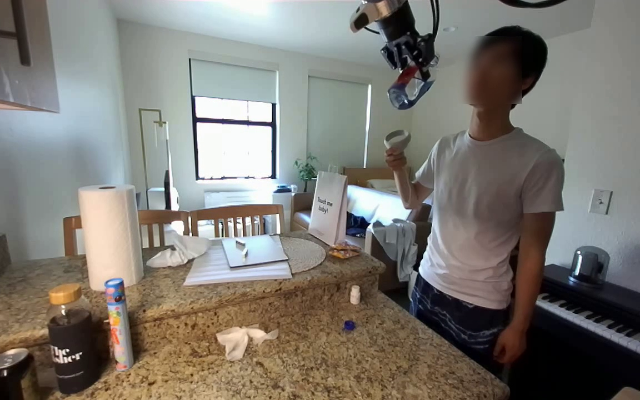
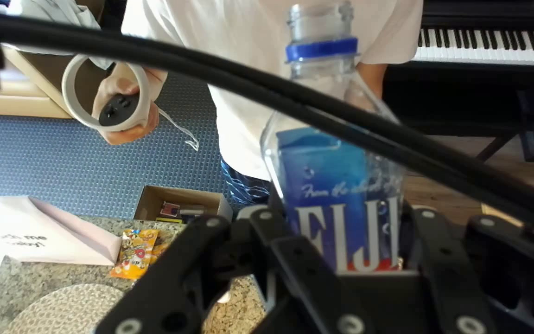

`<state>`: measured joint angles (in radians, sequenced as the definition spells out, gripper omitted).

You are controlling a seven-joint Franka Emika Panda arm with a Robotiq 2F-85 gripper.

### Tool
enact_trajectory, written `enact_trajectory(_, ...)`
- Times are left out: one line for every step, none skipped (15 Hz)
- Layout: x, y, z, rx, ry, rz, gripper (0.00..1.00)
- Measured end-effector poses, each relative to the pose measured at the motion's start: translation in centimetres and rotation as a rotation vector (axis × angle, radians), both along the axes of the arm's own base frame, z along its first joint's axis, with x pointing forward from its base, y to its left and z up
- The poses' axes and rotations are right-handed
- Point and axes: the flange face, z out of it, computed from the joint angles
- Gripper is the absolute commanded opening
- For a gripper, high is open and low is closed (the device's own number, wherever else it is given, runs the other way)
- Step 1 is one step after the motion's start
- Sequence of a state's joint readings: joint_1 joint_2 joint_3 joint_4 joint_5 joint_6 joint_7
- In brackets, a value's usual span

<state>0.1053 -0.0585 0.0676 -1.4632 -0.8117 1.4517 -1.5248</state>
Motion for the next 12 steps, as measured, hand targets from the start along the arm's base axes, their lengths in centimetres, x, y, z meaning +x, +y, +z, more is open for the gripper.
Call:
enact_trajectory(-0.1,0.3,0.6,-0.003,0.004,0.02,0.22)
enact_trajectory(-0.2,0.6,1.1,-0.003,0.003,0.035,0.22)
enact_trajectory(-0.3,0.8,1.7,-0.002,-0.005,0.044,0.22)
enact_trajectory(-0.5,0.8,2.3,0.006,-0.017,0.047,0.22)
enact_trajectory(-0.6,0.9,2.8,0.019,-0.029,0.048,0.22)
enact_trajectory(-0.7,0.9,3.4,0.039,-0.035,0.048,0.22)
enact_trajectory(-0.9,0.9,3.8,0.058,-0.037,0.044,0.22)
enact_trajectory(-1.1,0.8,4.2,0.079,-0.035,0.042,0.22)
enact_trajectory(-1.3,0.7,4.6,0.098,-0.033,0.042,0.22)
enact_trajectory(-1.4,0.5,4.9,0.115,-0.026,0.05,0.22)
enact_trajectory(-1.5,0.3,5.3,0.123,-0.017,0.058,0.22)
enact_trajectory(-1.6,0.1,5.7,0.13,-0.004,0.064,0.22)
